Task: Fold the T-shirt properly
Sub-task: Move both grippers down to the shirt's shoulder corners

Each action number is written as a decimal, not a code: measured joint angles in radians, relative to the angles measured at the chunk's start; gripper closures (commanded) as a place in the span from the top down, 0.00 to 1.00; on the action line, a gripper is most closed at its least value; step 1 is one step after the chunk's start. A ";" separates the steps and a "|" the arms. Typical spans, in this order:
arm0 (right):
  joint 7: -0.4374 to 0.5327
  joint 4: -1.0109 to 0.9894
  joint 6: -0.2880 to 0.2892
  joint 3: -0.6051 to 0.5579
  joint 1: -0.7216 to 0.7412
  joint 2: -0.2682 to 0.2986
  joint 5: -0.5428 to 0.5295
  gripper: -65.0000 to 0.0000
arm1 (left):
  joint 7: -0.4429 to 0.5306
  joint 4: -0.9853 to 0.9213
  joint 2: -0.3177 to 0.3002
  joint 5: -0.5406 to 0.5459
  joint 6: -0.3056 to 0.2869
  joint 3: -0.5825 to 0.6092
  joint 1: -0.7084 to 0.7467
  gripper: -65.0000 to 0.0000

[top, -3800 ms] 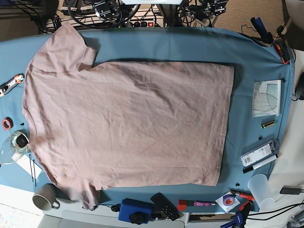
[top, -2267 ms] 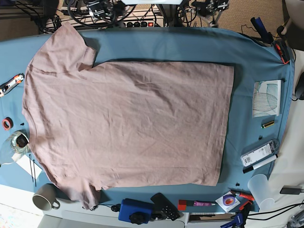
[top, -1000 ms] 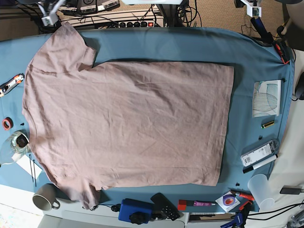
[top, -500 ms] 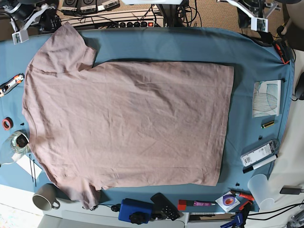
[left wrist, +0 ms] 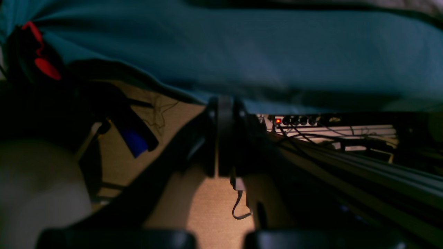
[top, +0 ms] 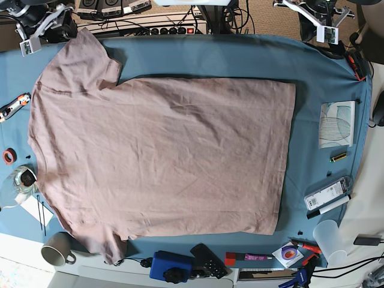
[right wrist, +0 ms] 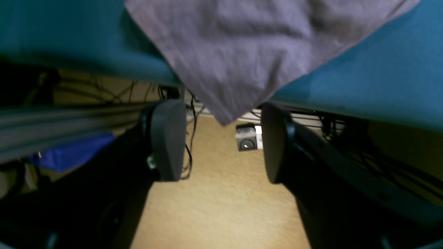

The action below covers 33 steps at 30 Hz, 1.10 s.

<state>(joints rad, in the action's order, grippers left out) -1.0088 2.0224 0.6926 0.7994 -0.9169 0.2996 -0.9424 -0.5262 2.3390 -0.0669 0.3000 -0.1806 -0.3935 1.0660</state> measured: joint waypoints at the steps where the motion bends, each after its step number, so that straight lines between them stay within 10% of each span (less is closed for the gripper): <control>1: -0.002 0.000 -0.015 0.000 0.022 -0.008 0.005 0.52 | 0.000 0.000 0.000 0.000 0.000 0.000 0.000 0.00; 33: 0.051 -0.460 -0.014 -0.069 0.312 0.002 -0.072 0.52 | 0.000 0.000 0.000 0.000 0.000 0.000 0.000 0.00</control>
<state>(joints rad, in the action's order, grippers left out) -0.9573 1.5620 0.6785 0.7300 -0.6044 0.3012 -1.0149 -0.5266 2.3390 -0.0669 0.3004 -0.1810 -0.3935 1.0660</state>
